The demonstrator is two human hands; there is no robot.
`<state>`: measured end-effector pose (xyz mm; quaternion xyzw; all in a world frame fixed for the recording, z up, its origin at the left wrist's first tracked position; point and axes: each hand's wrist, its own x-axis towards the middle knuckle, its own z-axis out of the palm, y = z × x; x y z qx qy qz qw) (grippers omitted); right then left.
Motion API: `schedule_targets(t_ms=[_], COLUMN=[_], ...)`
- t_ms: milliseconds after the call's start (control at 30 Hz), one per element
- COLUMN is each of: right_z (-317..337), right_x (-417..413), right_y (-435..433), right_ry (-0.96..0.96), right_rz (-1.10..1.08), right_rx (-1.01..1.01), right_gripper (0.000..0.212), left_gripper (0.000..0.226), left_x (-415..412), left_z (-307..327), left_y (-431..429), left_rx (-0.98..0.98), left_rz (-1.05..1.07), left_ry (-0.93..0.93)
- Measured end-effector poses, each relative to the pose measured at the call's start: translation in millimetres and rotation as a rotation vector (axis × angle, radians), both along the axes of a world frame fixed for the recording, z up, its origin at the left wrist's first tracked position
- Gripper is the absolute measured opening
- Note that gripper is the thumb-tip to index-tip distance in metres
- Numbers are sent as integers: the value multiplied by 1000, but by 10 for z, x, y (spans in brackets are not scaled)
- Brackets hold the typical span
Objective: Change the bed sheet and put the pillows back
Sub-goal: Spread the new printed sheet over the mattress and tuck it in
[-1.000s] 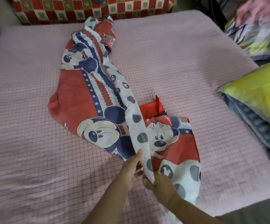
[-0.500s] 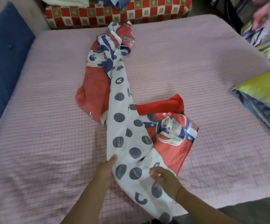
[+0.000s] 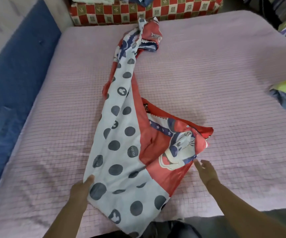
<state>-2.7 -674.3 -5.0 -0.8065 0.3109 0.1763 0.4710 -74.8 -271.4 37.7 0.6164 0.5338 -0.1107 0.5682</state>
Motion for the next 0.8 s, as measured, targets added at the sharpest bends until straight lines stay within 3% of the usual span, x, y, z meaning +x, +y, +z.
schedule_targets(t_ms=[100, 300, 333, 400, 433, 500, 567, 667, 800], right_z=[223, 840, 973, 1101, 1137, 1284, 1317, 1365, 1529], right_x=[88, 36, 16, 8, 15, 50, 144, 206, 239], right_y=[255, 1232, 1410, 1682, 1750, 1753, 1612, 1369, 1108], right_ry=[-65, -146, -149, -109, -102, -107, -120, -164, -227], right_rz=[-16, 150, 176, 219, 207, 149, 84, 82, 52], right_rx=[78, 382, 436, 544, 578, 612, 587, 478, 340], right_gripper=[53, 26, 32, 68, 72, 41, 26, 22, 25], left_gripper=[23, 18, 19, 21, 19, 19, 28, 46, 51], left_x=[54, 243, 284, 366, 392, 419, 435, 454, 458], left_z=[137, 521, 598, 725, 785, 893, 982, 1040, 989], left_y=[-88, -615, -733, -980, -1096, -1291, -1399, -1438, -1362], left_rx=[-18, -148, -178, -243, -263, -320, -429, -552, -484], left_rz=[-33, -113, -150, -255, -317, -416, -458, -469, -342], left_ry=[-73, -221, -254, -301, -319, -357, -362, -365, -364])
